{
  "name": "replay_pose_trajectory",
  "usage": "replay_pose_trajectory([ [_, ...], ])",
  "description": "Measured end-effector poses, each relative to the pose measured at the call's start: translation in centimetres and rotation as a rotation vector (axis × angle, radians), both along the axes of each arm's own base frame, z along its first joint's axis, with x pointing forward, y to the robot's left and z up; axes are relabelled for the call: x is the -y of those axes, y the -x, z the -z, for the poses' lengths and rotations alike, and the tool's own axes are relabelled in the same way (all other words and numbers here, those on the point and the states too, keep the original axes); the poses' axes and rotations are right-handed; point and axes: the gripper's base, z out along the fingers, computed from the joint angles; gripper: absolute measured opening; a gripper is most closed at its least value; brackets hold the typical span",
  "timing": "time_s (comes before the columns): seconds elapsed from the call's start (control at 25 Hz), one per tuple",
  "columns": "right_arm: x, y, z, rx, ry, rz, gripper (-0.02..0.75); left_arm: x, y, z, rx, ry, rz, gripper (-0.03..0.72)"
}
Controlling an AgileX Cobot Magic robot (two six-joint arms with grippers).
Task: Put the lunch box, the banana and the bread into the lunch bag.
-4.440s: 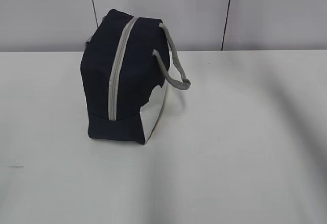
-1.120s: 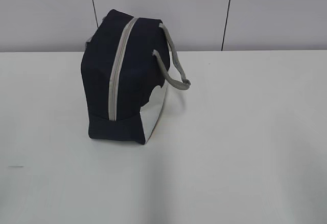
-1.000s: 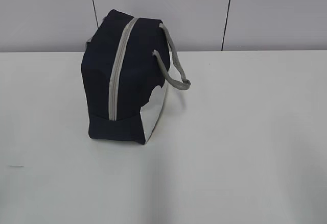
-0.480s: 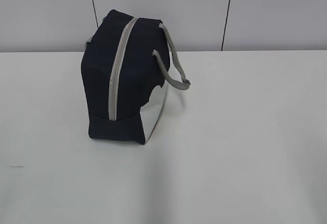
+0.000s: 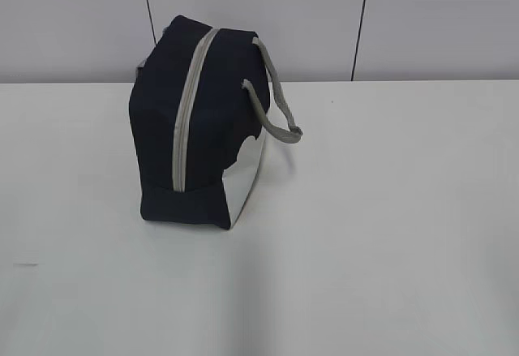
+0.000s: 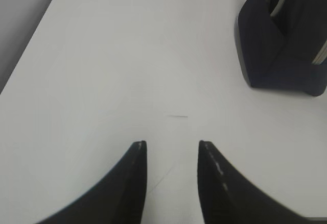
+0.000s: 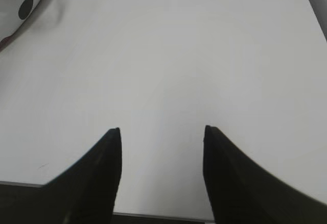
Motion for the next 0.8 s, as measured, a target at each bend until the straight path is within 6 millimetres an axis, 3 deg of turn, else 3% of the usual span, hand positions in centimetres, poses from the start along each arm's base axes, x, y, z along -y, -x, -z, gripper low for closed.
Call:
replay_pose_trajectory([
  [0.8,0.01,0.02,0.00,0.002,0.002,0.010,0.406,0.00,0.00,0.00,0.000,0.000,0.000,0.235],
])
